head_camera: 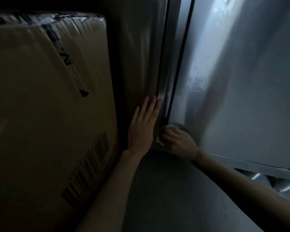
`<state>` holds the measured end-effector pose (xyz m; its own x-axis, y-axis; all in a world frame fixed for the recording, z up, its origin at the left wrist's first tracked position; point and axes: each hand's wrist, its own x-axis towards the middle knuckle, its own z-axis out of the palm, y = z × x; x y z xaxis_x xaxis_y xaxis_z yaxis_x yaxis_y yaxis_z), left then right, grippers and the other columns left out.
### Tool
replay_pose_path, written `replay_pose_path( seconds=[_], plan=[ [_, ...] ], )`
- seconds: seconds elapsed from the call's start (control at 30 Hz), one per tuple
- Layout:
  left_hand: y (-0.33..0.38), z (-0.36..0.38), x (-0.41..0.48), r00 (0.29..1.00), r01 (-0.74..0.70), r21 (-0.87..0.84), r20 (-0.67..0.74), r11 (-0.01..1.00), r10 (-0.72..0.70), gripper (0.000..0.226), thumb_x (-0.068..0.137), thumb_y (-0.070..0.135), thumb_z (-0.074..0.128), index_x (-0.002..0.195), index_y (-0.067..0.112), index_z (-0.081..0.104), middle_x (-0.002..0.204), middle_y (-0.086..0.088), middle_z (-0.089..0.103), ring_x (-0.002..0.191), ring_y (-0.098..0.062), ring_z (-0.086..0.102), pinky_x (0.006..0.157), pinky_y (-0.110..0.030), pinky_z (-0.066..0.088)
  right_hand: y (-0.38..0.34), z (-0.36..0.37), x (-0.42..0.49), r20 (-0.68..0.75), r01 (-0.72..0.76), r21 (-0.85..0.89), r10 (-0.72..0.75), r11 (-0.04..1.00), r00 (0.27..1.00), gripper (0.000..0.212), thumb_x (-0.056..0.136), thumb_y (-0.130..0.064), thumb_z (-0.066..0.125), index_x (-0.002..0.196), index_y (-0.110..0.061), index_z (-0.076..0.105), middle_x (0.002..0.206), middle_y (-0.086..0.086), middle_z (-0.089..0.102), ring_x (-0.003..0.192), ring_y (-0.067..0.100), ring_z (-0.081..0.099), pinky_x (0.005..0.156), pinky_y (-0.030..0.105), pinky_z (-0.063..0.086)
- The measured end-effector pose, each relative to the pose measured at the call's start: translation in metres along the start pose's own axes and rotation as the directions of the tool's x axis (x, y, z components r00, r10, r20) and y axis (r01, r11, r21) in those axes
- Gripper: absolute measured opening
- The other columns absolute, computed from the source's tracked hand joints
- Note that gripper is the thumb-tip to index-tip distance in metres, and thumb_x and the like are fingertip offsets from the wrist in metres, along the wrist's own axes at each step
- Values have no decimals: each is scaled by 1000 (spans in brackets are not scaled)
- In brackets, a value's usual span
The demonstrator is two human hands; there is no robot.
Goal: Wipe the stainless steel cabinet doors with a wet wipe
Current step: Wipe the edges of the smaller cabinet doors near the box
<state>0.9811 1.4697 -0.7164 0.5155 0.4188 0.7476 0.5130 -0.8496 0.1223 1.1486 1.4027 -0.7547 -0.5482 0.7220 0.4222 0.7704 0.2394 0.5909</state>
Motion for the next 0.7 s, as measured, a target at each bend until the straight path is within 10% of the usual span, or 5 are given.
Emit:
replay_pose_path(
  seconds=[0.17,0.47,0.7],
  plan=[
    [8,-10,5,1000,2,-15,-12,1000,-2,71,85,-8,54,149,9,28,156,-6,16,146,-26,15,119,-41,11,1,-26,12,43,112,29,-113,993,993,14,64,-22,83,75,-17,76,87,0,71,94,19,65,91,31,47],
    [21,-75,83,982,57,-48,-176,997,-65,71,83,-10,59,147,1,31,157,-10,19,146,-25,17,119,-31,5,122,-159,105,-503,-208,-33,164,978,849,13,87,-7,63,90,2,72,104,15,70,107,30,63,91,34,47],
    [20,-100,101,995,44,25,-95,999,-41,78,81,-7,65,149,3,29,158,-11,22,145,-33,20,114,-50,16,146,-188,125,-426,-213,0,192,977,884,12,84,-7,64,83,3,71,99,16,70,101,31,65,86,38,52]
  ],
)
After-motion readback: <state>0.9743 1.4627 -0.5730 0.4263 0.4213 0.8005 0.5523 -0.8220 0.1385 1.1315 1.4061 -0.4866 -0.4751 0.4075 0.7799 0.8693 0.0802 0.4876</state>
